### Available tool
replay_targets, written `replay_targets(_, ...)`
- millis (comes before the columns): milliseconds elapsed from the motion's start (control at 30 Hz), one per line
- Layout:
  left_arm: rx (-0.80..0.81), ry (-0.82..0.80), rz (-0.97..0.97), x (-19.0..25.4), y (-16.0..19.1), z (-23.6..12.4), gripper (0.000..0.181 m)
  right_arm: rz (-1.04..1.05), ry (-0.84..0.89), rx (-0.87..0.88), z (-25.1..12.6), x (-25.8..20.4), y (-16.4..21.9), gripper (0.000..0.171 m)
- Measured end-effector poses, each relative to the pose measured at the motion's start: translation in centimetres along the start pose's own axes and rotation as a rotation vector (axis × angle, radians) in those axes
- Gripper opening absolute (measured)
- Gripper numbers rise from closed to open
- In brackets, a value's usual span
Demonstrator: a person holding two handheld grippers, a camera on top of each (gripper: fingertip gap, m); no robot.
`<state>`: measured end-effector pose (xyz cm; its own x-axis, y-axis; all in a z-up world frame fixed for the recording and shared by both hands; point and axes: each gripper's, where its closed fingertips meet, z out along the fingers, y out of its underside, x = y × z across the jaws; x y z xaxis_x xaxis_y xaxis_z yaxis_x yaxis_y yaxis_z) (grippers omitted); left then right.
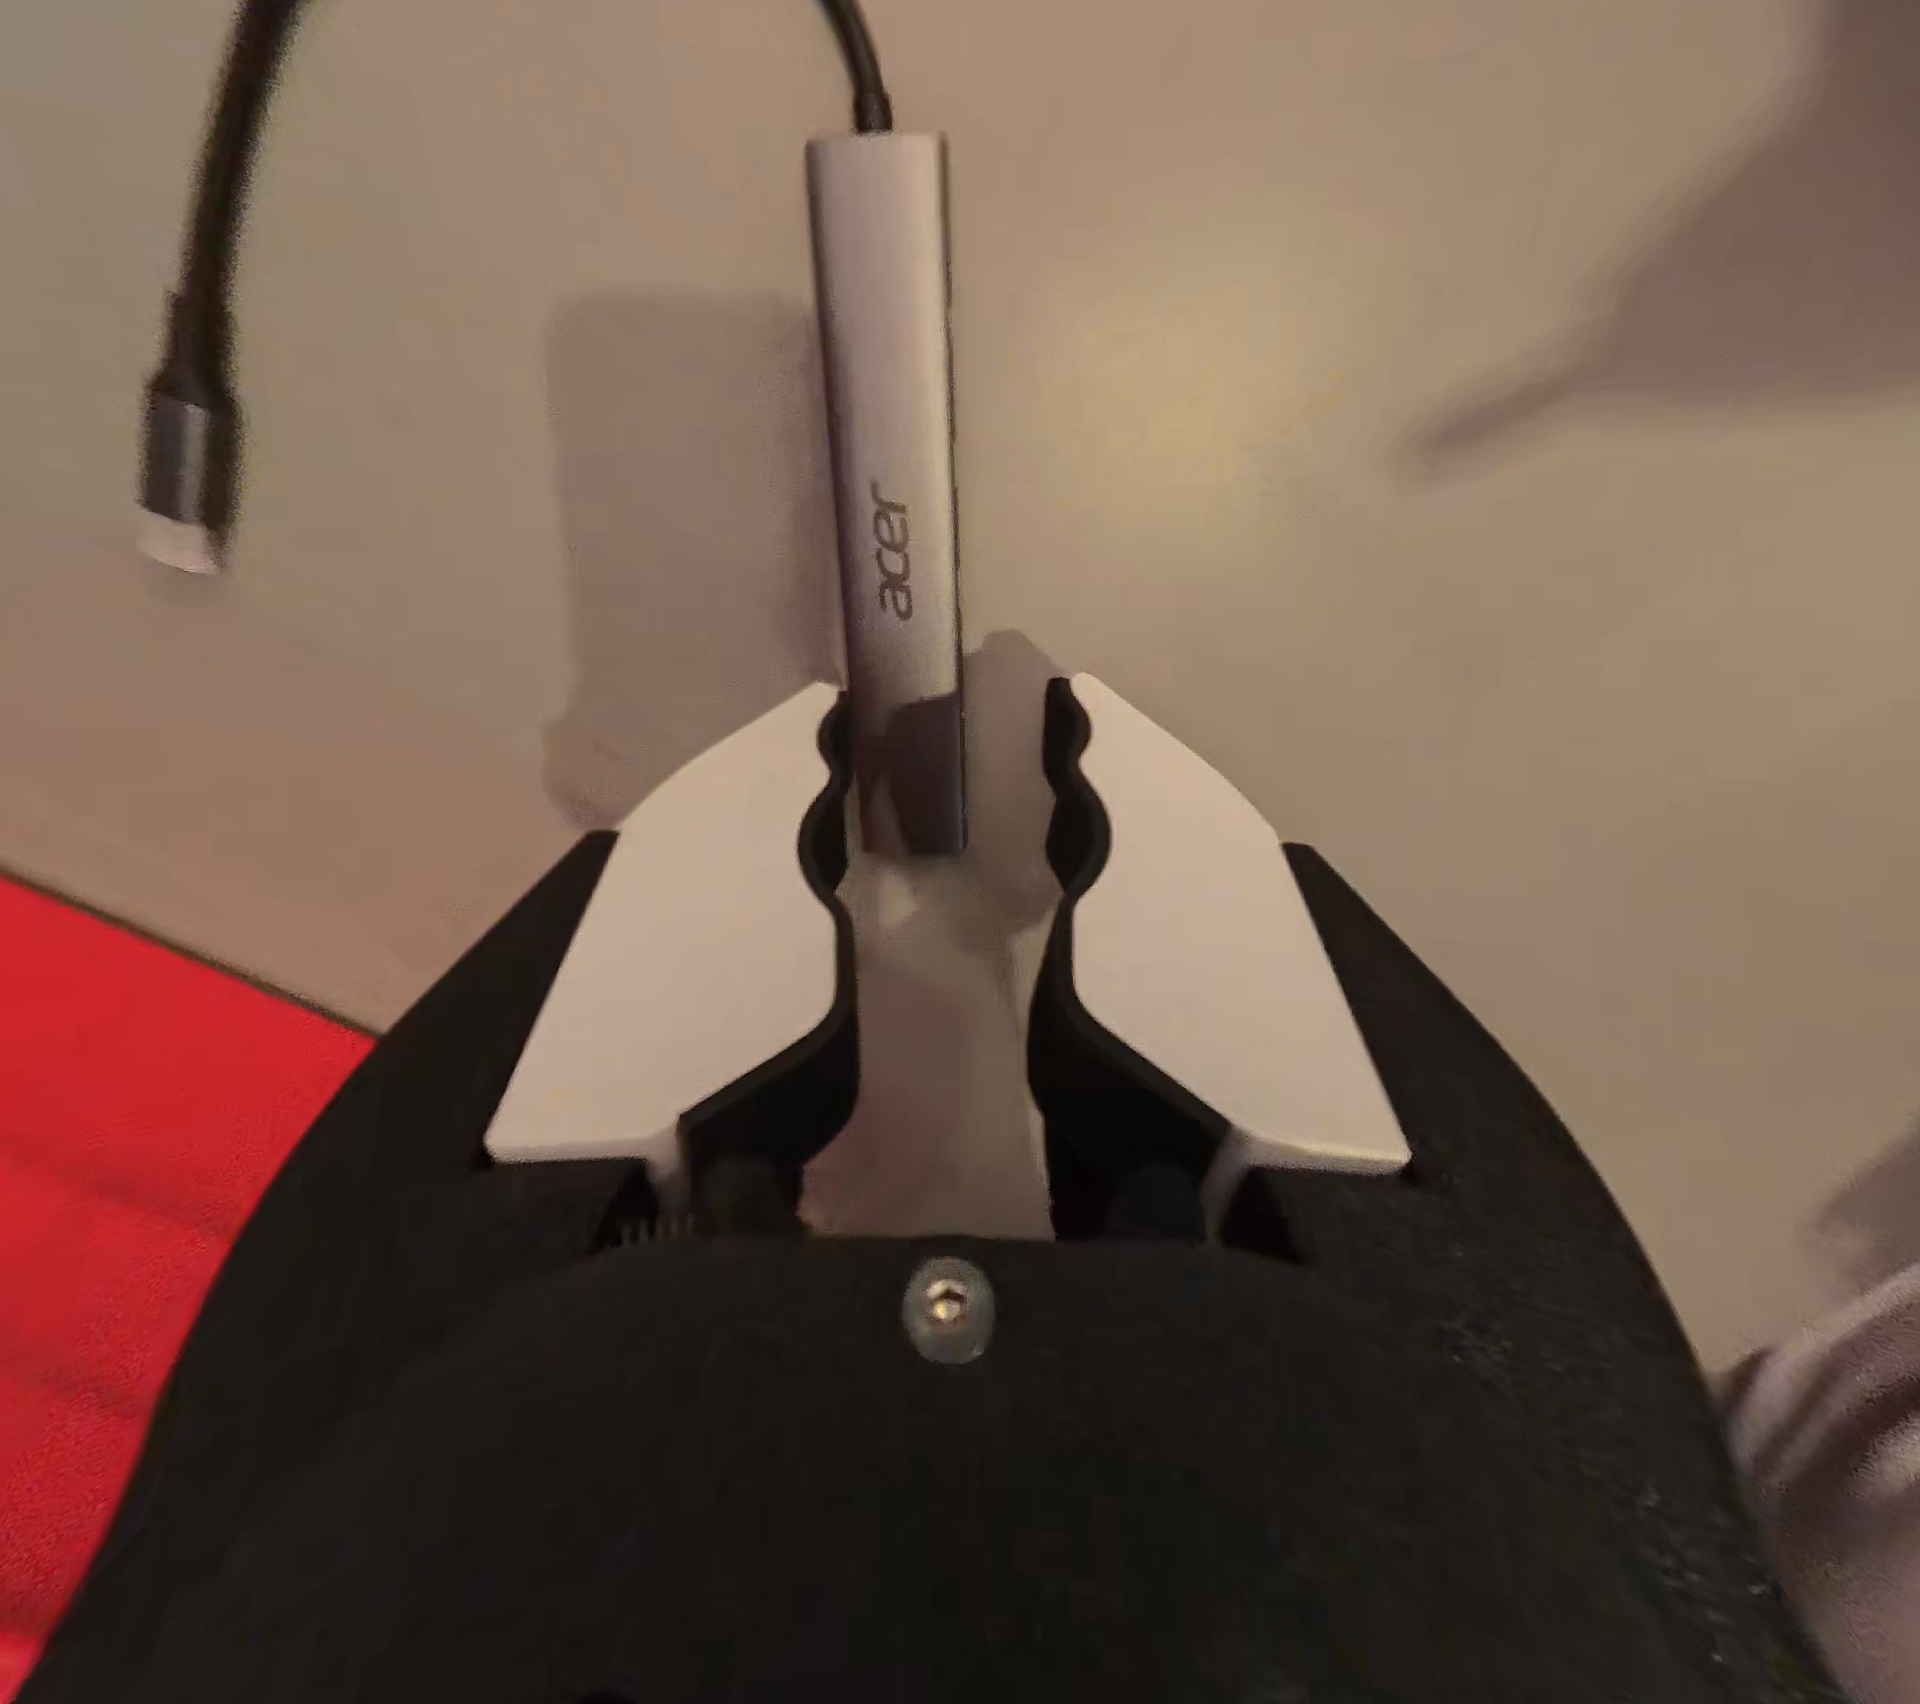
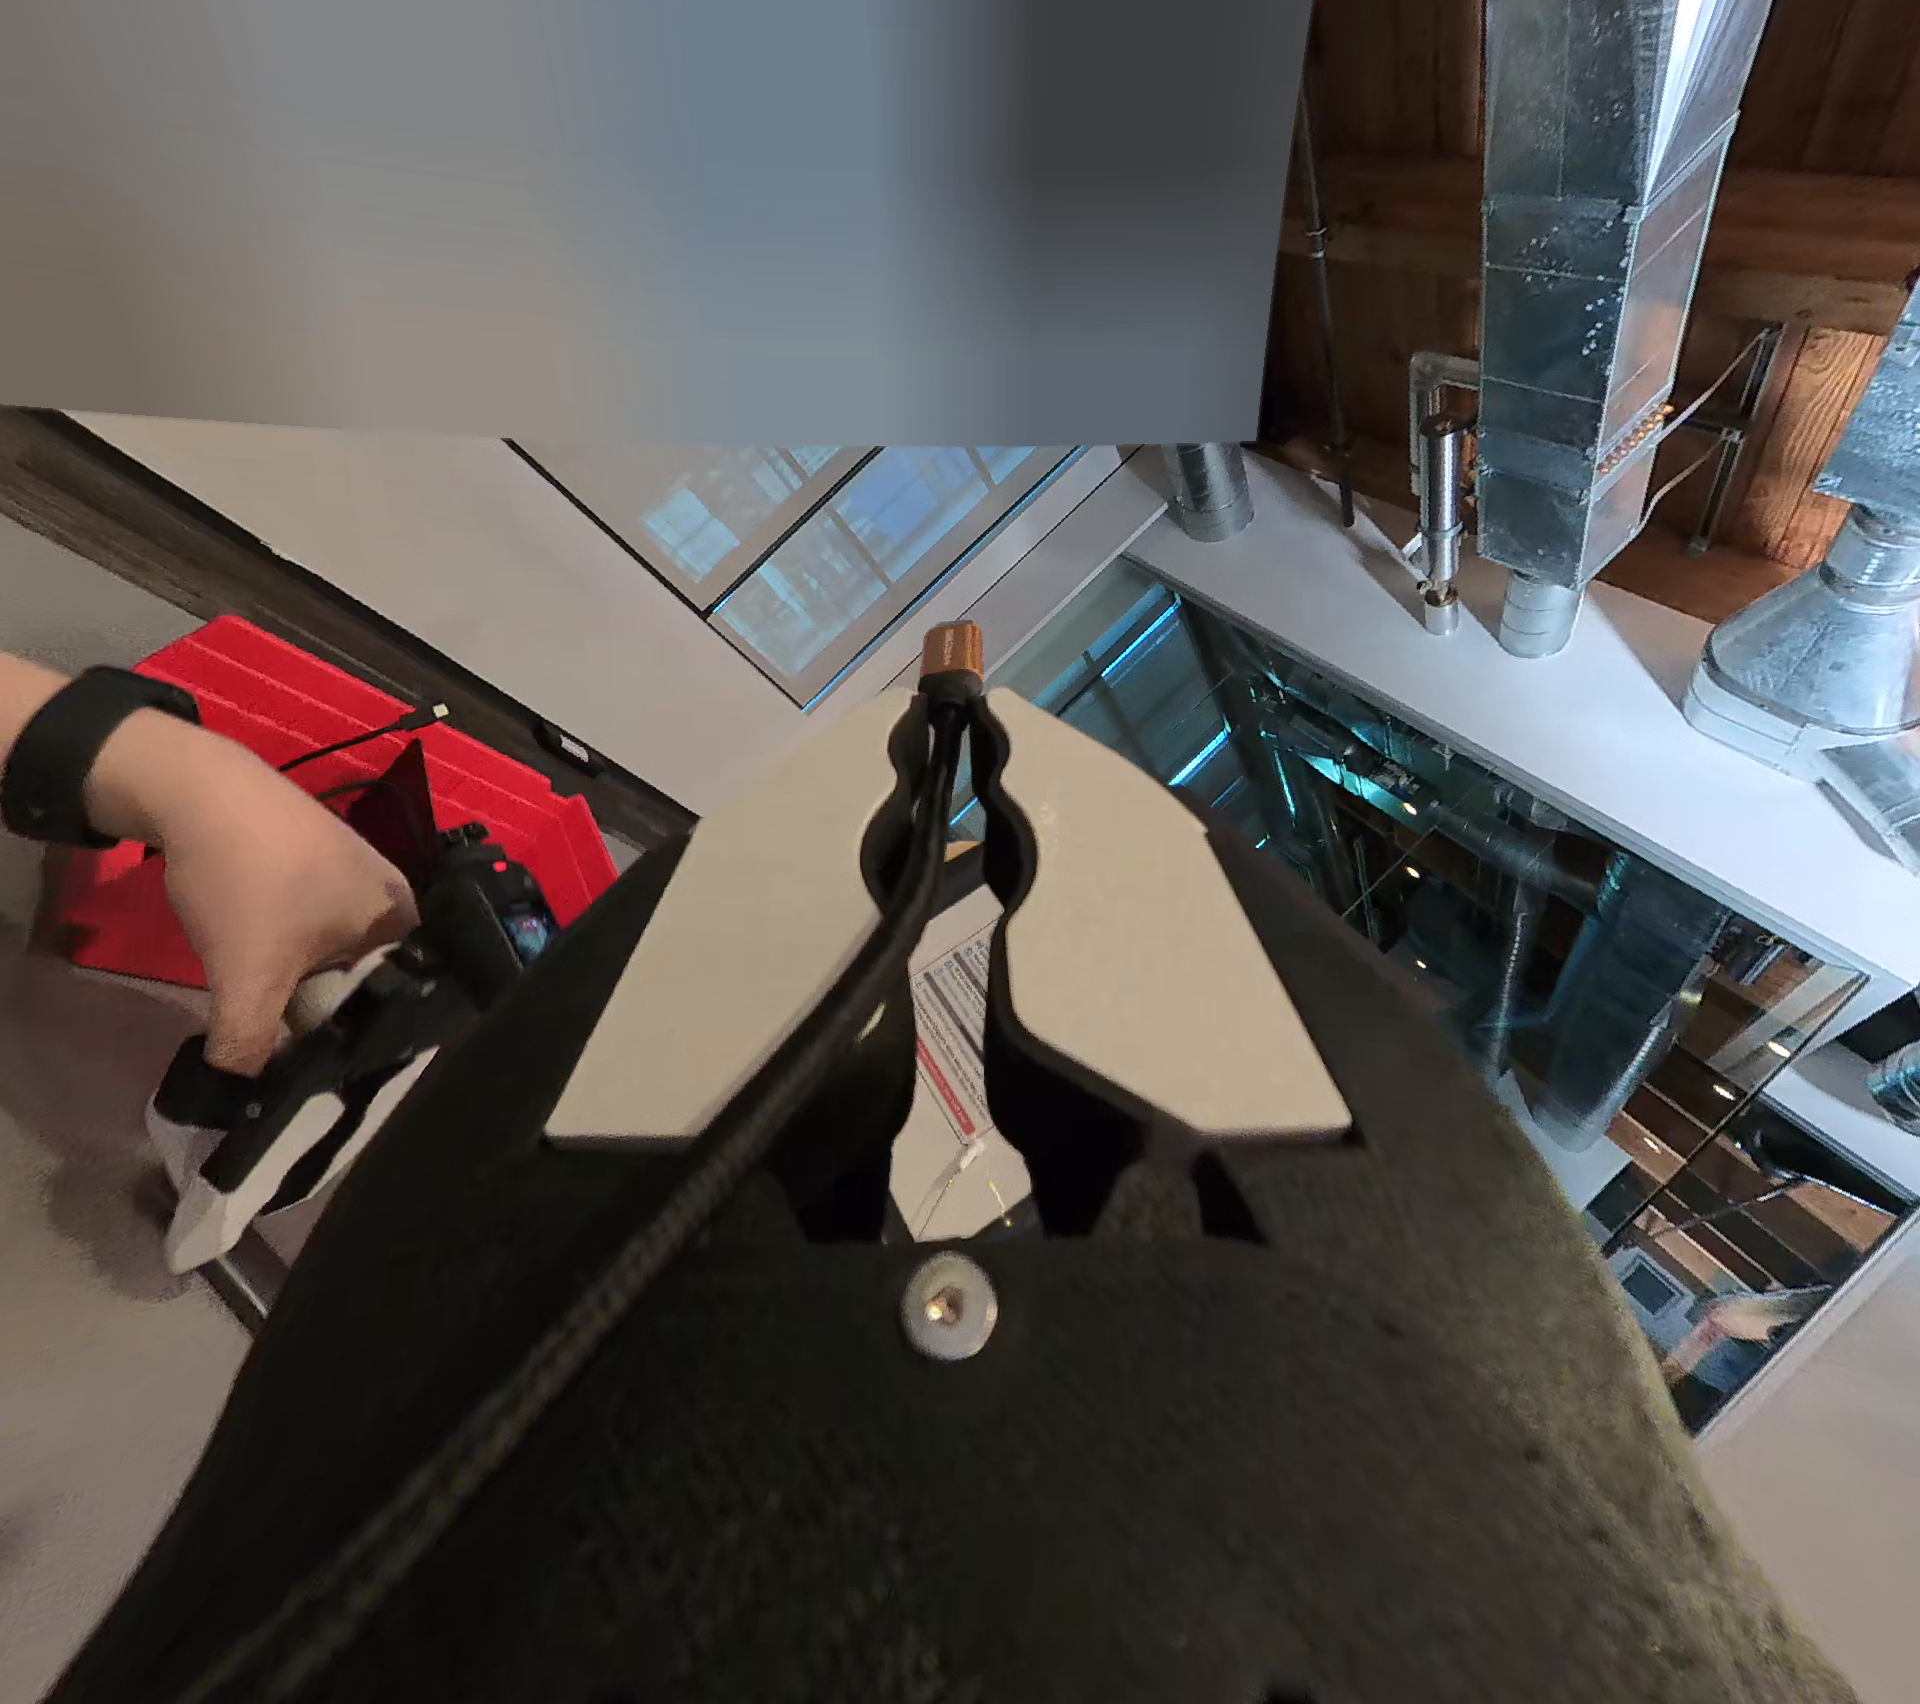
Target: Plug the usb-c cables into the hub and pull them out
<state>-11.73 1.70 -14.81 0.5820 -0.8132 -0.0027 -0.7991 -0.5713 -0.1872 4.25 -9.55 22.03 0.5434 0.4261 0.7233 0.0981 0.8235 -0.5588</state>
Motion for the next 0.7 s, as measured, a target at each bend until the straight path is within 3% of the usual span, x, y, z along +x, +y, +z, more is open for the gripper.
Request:
replay_targets(33, -0.026, 0.017, -0.026, -0.1, 0.26, 0.55, 0.039, 0.001, 0.0, 0.005, -0.17, 0.06, -0.14, 0.009)
replay_targets(500, 0.002, -0.015, 0.008, -0.64, -0.29, 1.45, 0.036, 0.007, 0.016, 0.014, -0.85, 0.61, -0.36, 0.009)
replay_targets(533, 0.0, -0.015, 0.01, -0.69, -0.29, 1.44, 0.034, 0.005, 0.015, 0.012, -0.82, 0.58, -0.32, 0.009)
replay_targets(567, -0.001, -0.022, 0.014, -0.81, -0.27, 1.42, 0.022, 0.004, 0.015, 0.01, -0.79, 0.57, -0.29, 0.009)
replay_targets(700, -0.009, -0.021, 0.016, -0.8, -0.26, 1.4, 0.022, 0.006, 0.013, 0.005, -0.66, 0.53, -0.09, 0.009)
